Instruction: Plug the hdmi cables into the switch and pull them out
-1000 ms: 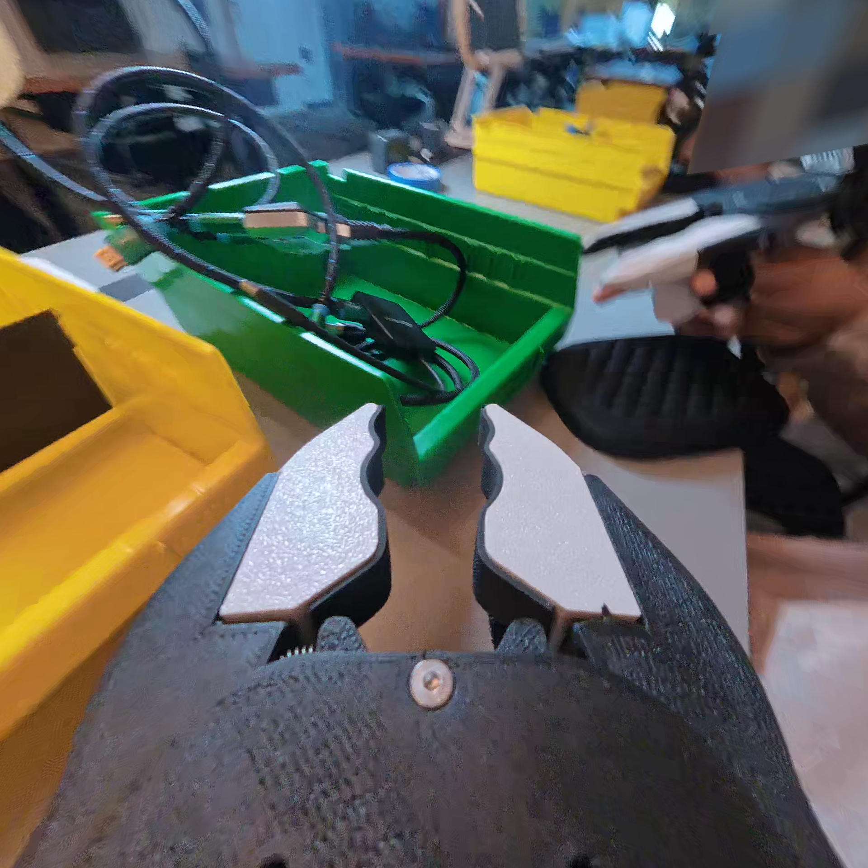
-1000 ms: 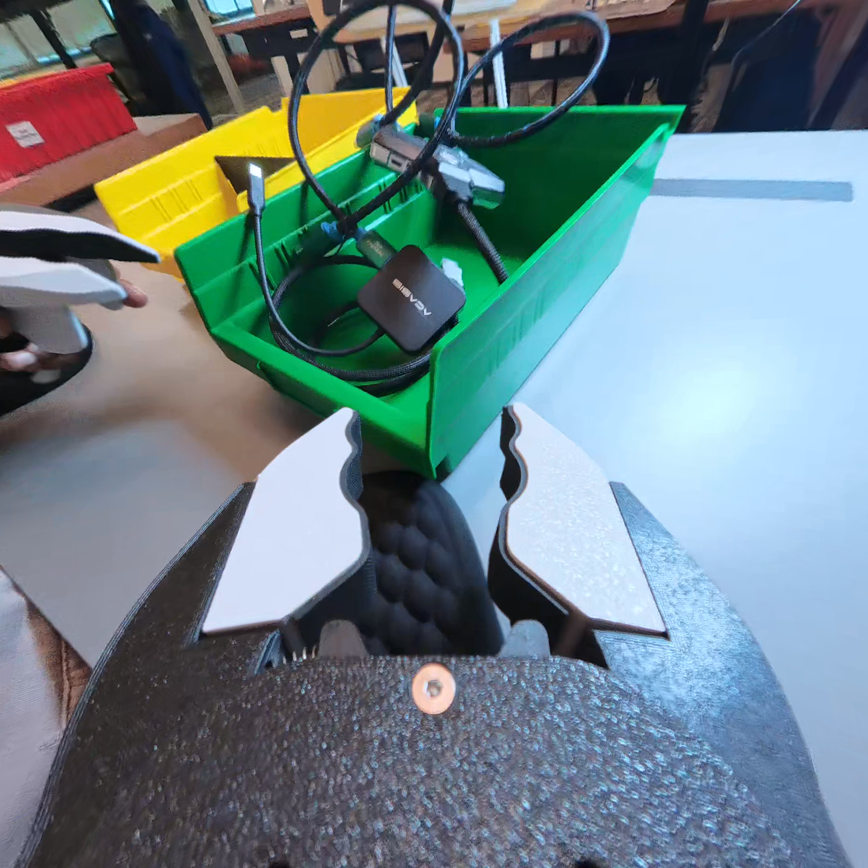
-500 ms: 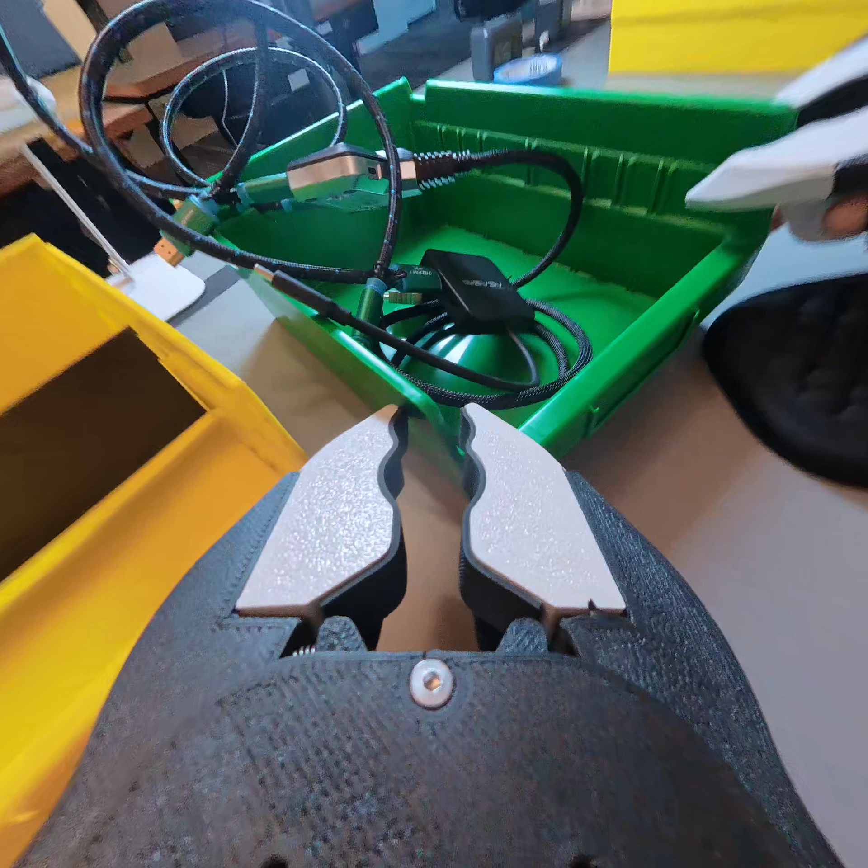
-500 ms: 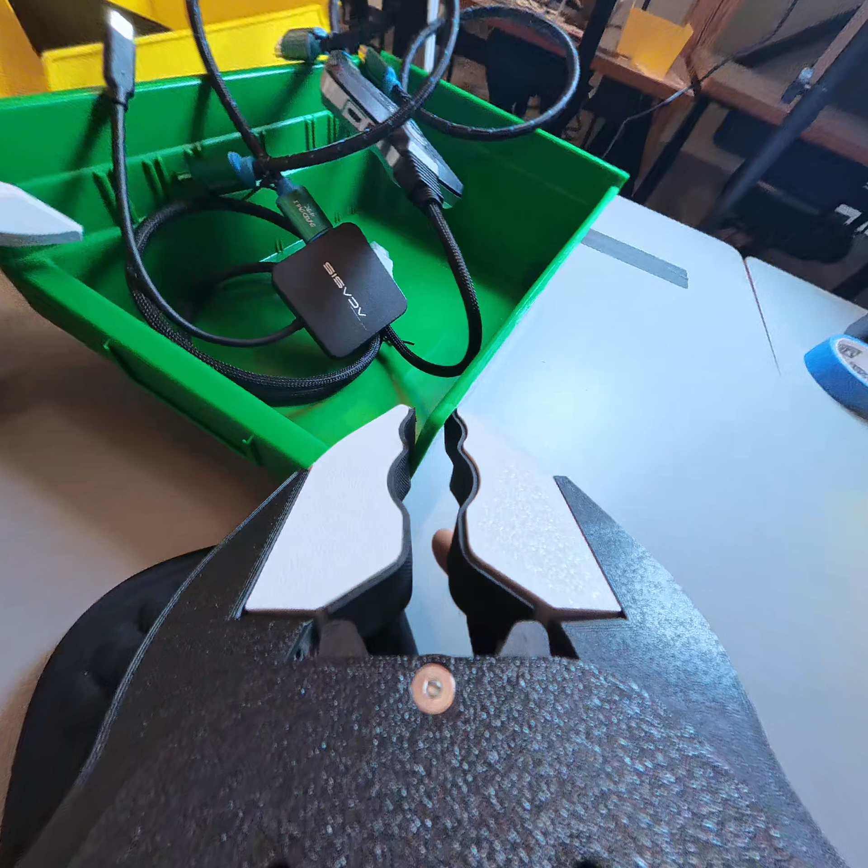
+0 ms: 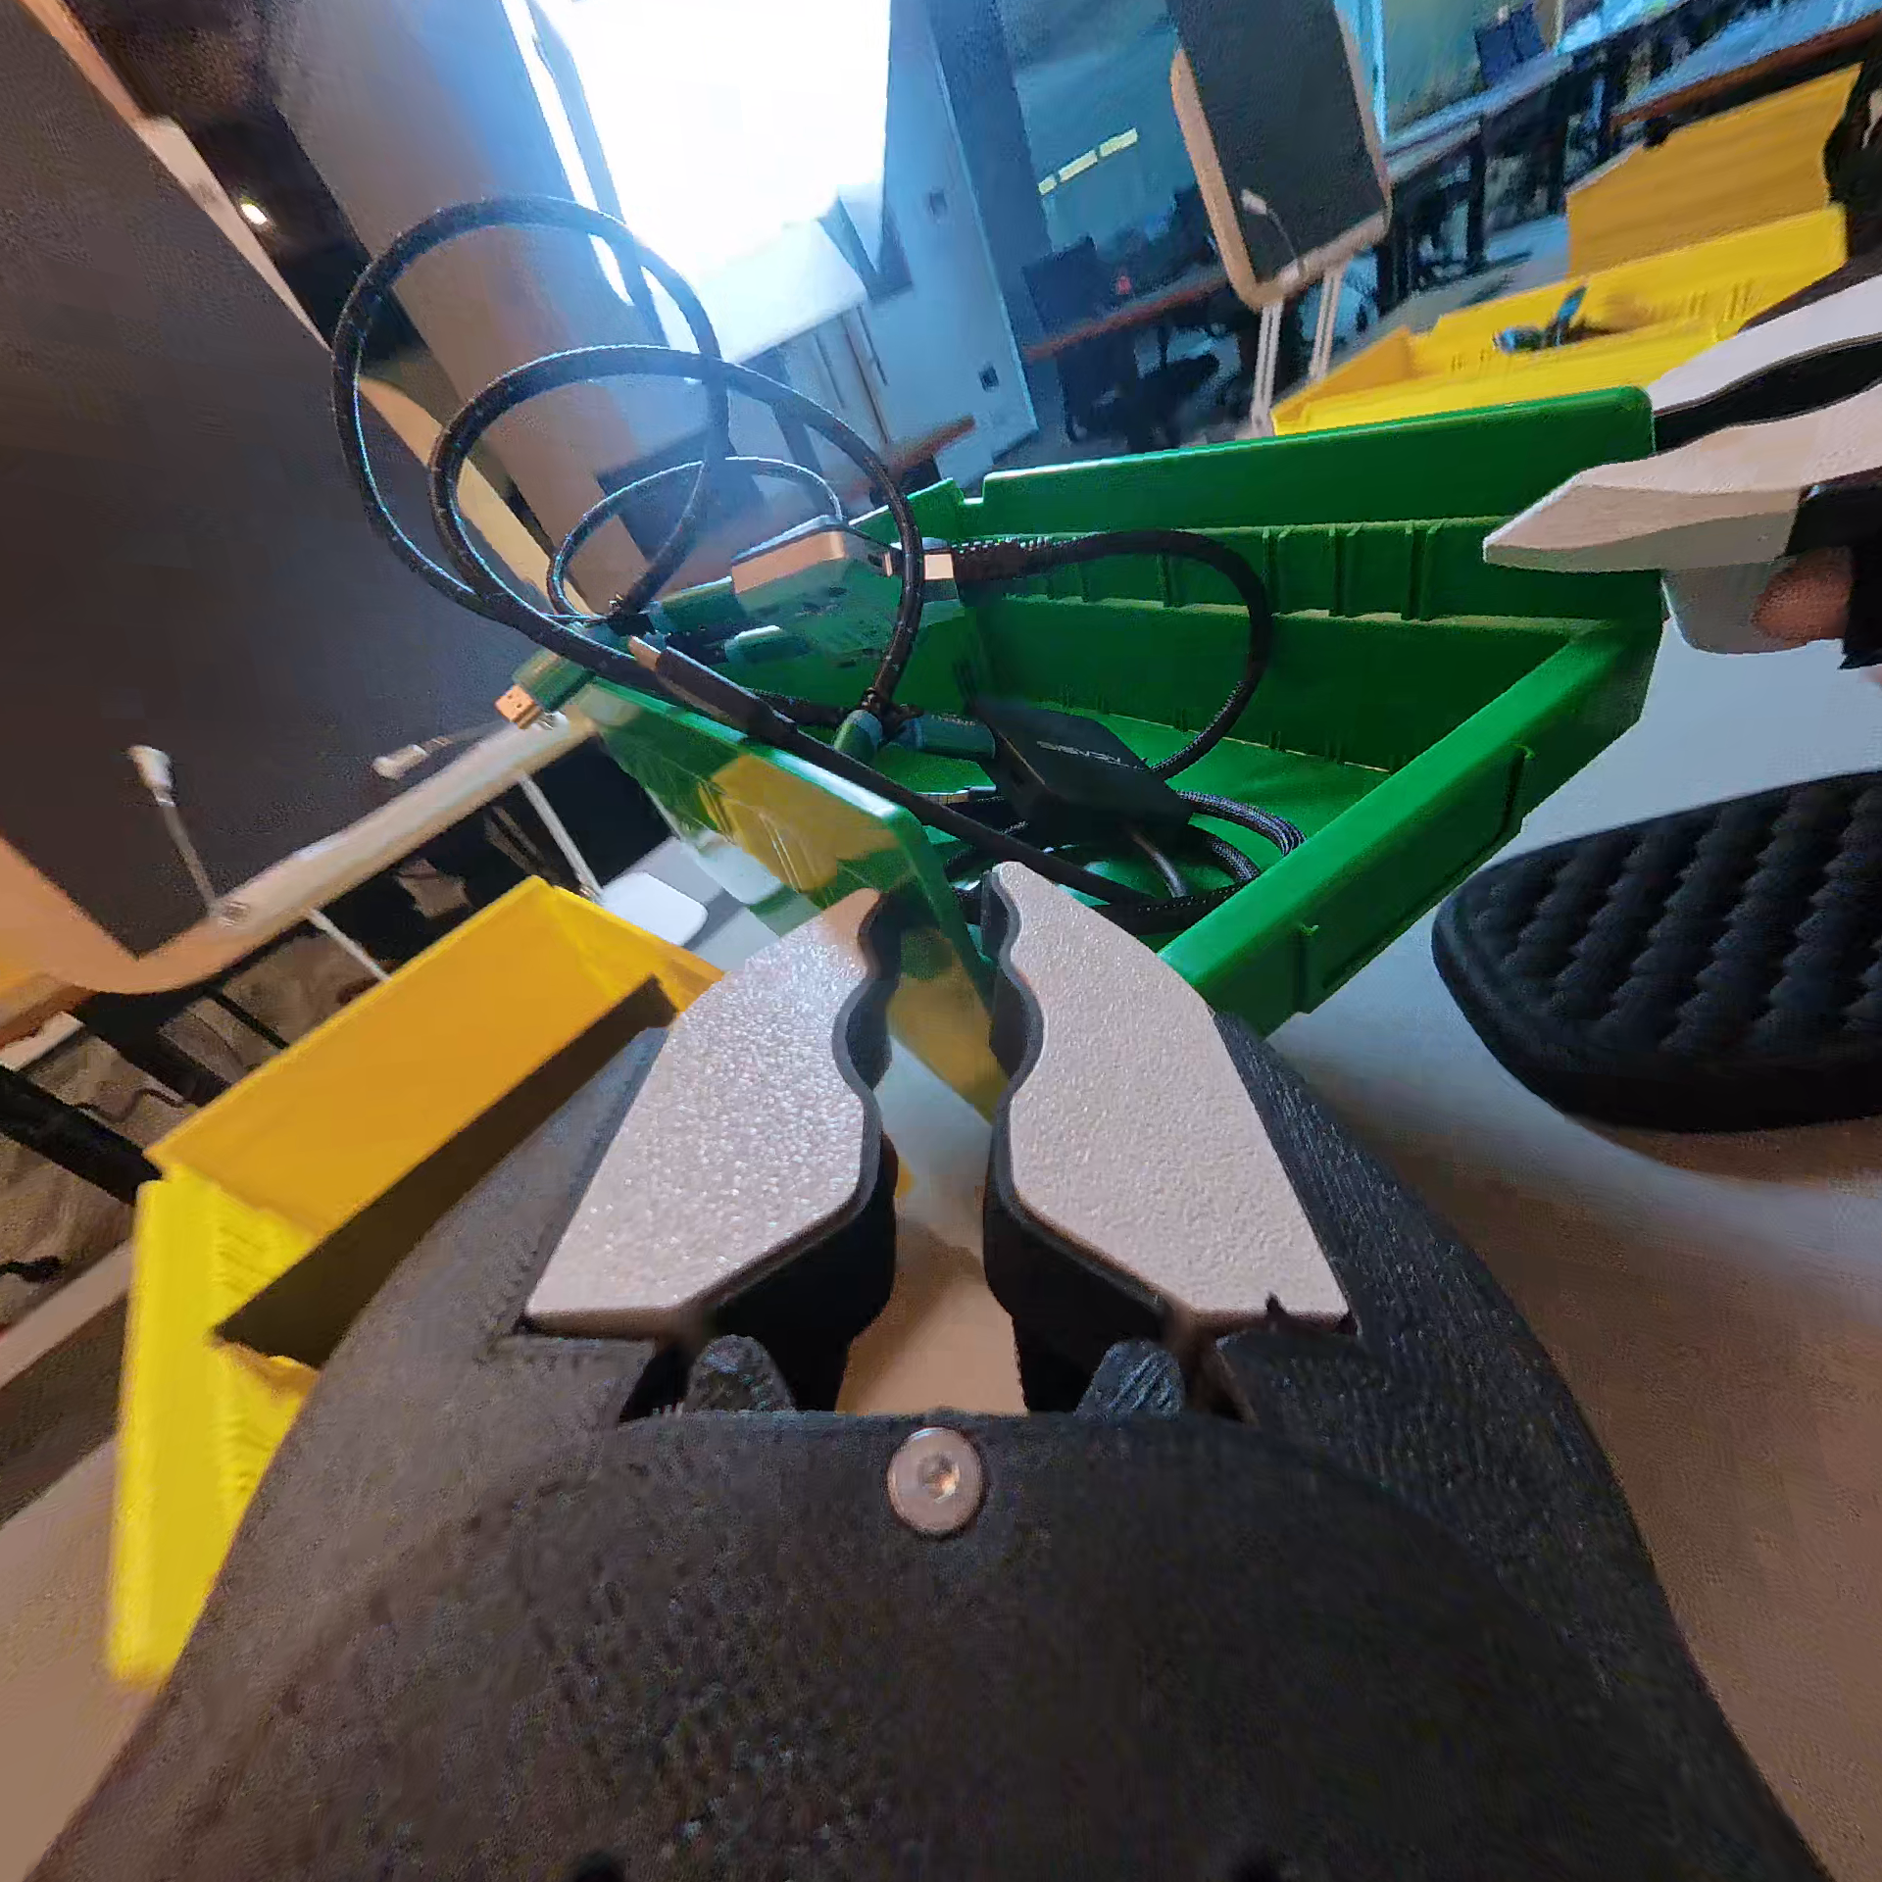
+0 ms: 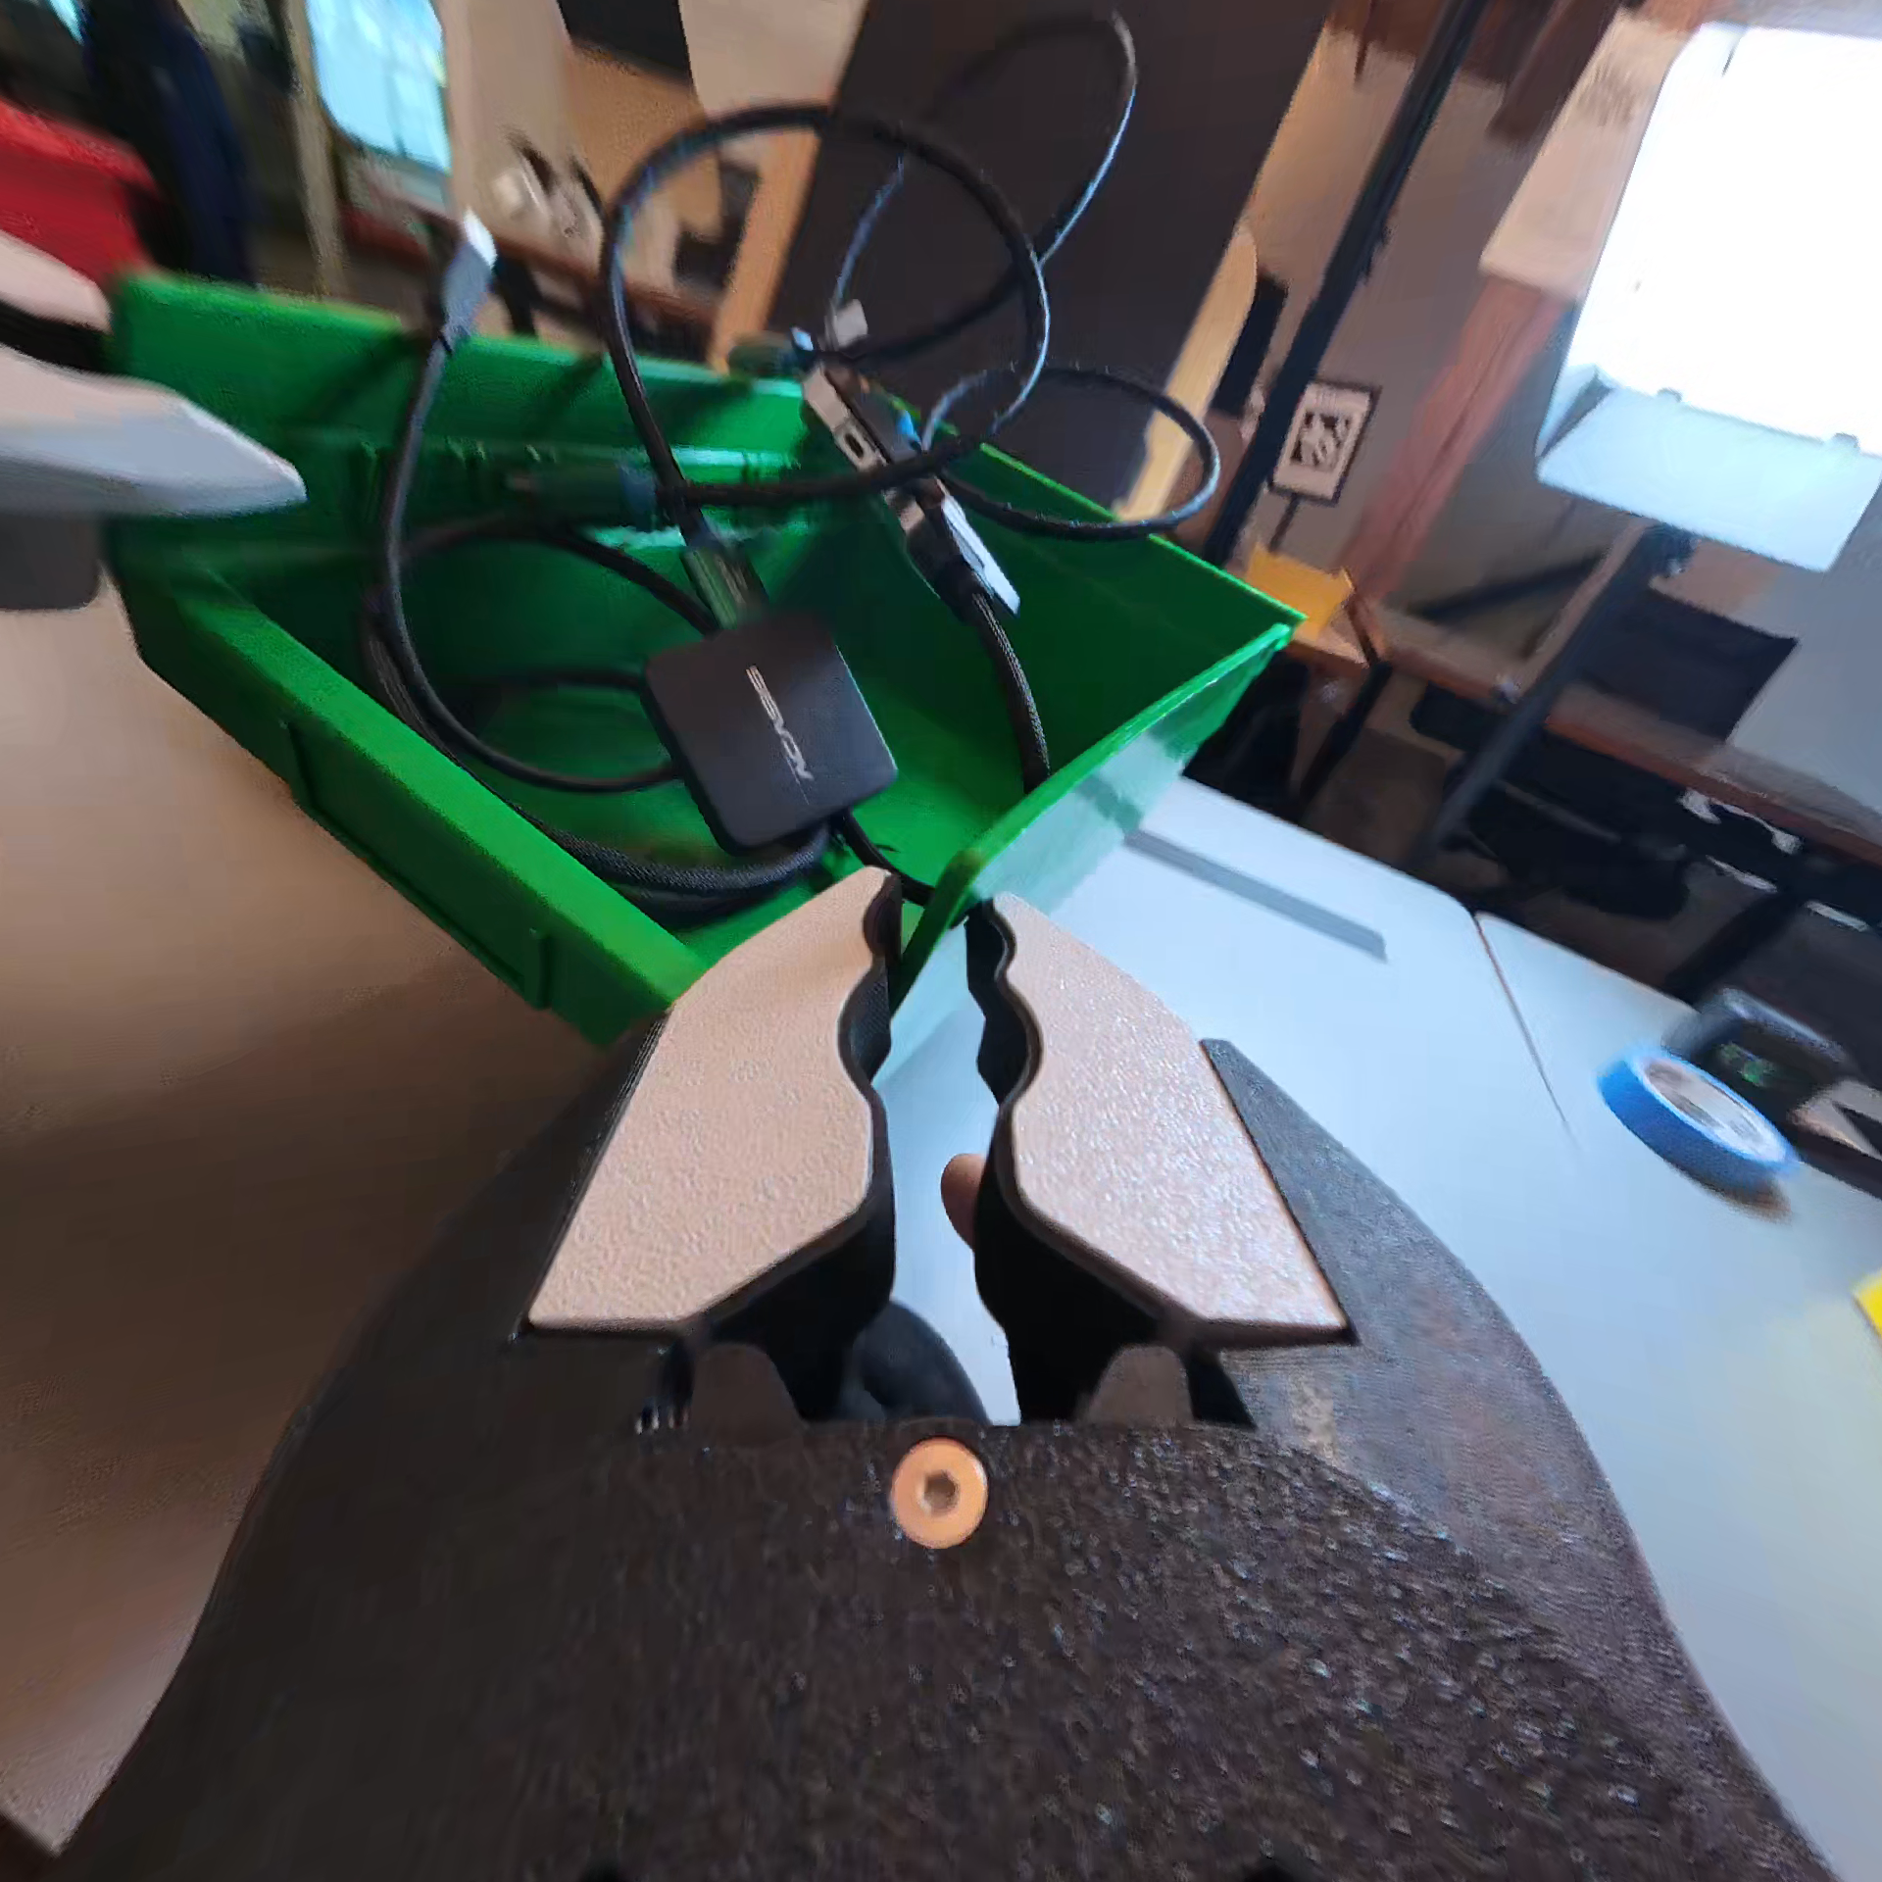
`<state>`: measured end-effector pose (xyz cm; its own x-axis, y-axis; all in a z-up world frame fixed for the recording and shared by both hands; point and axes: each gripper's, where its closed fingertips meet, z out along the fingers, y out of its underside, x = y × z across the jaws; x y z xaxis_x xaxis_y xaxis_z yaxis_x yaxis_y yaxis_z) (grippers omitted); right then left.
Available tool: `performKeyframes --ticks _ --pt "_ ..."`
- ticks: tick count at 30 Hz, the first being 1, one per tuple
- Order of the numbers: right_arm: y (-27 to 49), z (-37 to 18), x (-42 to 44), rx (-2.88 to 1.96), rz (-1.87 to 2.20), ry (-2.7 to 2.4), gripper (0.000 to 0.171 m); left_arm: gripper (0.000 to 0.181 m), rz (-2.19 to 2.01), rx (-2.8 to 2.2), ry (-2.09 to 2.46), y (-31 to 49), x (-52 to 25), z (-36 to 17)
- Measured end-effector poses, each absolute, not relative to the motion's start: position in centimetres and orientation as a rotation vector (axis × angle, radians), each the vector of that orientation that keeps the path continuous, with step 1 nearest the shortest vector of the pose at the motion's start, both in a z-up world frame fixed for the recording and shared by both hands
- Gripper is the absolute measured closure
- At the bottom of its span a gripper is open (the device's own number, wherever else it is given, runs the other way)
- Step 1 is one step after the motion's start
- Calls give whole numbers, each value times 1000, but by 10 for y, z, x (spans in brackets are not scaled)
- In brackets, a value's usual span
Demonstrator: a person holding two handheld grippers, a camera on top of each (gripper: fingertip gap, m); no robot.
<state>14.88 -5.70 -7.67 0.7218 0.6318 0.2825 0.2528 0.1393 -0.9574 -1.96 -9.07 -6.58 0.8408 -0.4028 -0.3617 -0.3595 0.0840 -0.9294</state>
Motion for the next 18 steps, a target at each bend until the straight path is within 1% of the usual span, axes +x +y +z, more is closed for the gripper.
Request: performKeyframes --ticks 4,8,14,18 --pt "-91 -21 103 -1251 467 -801 153 166 -14 -1461 548 -126 -63 -19" --pt "-104 7 33 -1149 573 -868 154 166 111 -1435 443 -165 -126 9" --pt "-123 19 -80 -1075 792 -986 154 167 322 -1444 328 -220 -222 19" --pt "-133 4 -152 -1093 976 -1084 153 165 421 -1515 258 -249 -279 1"
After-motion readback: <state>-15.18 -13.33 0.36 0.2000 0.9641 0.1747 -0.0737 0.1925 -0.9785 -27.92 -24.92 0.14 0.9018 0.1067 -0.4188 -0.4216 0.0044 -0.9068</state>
